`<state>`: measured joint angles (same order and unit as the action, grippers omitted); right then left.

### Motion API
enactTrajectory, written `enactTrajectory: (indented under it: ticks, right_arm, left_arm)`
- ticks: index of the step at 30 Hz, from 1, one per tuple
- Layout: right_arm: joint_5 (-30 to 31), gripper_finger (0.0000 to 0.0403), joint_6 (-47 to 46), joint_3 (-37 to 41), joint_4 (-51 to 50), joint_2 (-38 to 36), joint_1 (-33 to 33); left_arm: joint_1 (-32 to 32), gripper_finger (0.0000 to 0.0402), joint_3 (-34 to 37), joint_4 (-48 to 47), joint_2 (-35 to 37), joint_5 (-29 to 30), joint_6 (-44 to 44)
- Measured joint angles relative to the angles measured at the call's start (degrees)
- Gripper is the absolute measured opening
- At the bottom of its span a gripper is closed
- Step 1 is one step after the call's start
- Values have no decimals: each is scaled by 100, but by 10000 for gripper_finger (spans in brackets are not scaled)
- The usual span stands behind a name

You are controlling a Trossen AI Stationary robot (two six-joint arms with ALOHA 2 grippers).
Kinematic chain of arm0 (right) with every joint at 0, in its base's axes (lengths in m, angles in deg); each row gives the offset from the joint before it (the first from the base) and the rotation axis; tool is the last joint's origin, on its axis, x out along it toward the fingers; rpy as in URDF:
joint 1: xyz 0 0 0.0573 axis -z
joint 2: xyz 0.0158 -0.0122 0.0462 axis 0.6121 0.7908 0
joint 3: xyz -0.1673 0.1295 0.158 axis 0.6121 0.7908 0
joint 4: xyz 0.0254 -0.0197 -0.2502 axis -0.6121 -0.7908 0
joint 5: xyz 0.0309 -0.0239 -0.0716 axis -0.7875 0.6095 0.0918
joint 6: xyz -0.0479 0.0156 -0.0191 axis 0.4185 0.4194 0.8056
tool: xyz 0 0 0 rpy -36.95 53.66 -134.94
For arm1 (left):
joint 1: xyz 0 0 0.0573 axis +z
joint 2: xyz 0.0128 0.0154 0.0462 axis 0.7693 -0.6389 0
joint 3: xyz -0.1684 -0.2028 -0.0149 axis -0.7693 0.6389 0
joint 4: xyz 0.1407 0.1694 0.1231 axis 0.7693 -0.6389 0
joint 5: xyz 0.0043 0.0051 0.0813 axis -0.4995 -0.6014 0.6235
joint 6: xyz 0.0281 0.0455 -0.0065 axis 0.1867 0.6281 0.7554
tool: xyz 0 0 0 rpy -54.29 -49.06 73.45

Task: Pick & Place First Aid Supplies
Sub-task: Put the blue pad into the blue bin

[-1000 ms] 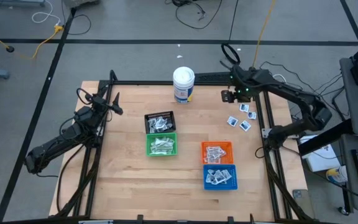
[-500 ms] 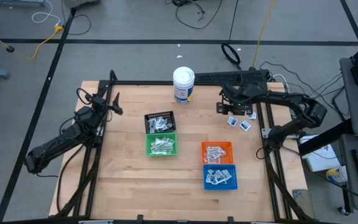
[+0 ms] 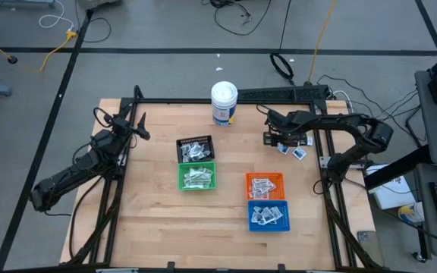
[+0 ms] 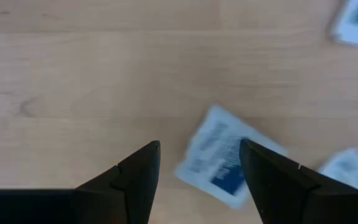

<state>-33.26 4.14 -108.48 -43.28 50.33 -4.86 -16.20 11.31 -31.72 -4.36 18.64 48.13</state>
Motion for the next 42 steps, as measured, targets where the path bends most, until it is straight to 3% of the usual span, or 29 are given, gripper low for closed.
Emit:
enactTrajectory:
  ticks: [6,11,23,30,42]
  right_arm:
    - [-293,213,-2,-4,59,244,1]
    - [-296,185,-2,-11,47,280,1]
    - [-293,9,308,-20,-19,227,1]
    - [-302,7,825,-653,-1061,225,1]
    - [-302,3,1683,-2504,-2952,221,-103]
  left_arm:
    - [1,305,0,0,2,1,0]
    - [1,305,0,-2,1,-1,0]
    - [1,305,2,-2,2,1,0]
    - [-1,307,0,-2,0,1,0]
    - [1,315,0,-2,0,1,0]
